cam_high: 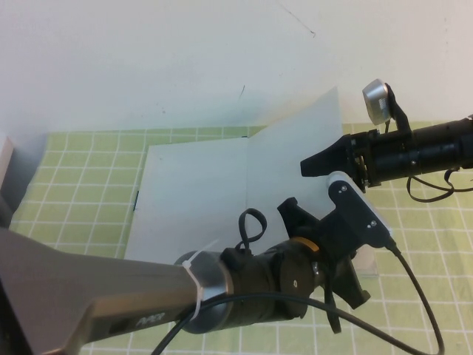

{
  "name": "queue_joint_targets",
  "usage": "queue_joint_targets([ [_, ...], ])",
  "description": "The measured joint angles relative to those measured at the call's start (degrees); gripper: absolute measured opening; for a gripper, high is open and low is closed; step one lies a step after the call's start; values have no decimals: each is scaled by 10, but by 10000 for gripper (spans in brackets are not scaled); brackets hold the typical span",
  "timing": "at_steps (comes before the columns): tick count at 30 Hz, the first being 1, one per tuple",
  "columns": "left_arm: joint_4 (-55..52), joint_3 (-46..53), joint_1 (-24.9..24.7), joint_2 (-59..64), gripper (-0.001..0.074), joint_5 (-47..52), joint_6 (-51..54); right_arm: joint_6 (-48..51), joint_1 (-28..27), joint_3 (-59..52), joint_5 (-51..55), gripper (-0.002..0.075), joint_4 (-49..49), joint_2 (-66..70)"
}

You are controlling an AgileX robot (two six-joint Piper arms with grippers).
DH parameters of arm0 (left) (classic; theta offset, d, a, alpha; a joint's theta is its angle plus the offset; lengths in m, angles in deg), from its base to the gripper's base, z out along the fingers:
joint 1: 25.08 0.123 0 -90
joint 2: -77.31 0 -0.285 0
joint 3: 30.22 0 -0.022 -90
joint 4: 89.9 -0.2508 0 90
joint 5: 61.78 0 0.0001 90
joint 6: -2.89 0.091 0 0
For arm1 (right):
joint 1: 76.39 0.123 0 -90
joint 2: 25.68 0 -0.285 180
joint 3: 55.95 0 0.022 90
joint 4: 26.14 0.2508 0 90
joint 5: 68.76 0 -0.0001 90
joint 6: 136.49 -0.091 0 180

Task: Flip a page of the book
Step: Open the closed book

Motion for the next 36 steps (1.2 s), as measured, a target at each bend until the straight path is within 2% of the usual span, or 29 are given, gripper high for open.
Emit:
queue_joint_targets([
  [9, 147, 0, 0, 5, -4, -83, 139, 0, 0, 0, 0, 425, 0, 0],
  [16, 199, 0, 0, 6, -4, -110, 168, 2, 0, 0, 0, 424, -5, -6],
  [29, 234, 0, 0, 6, -4, -145, 171, -4, 0, 8, 3, 370, -127, -86],
  [36, 263, 0, 0, 6, -4, -159, 171, -36, -3, 42, 11, 354, -226, -120],
])
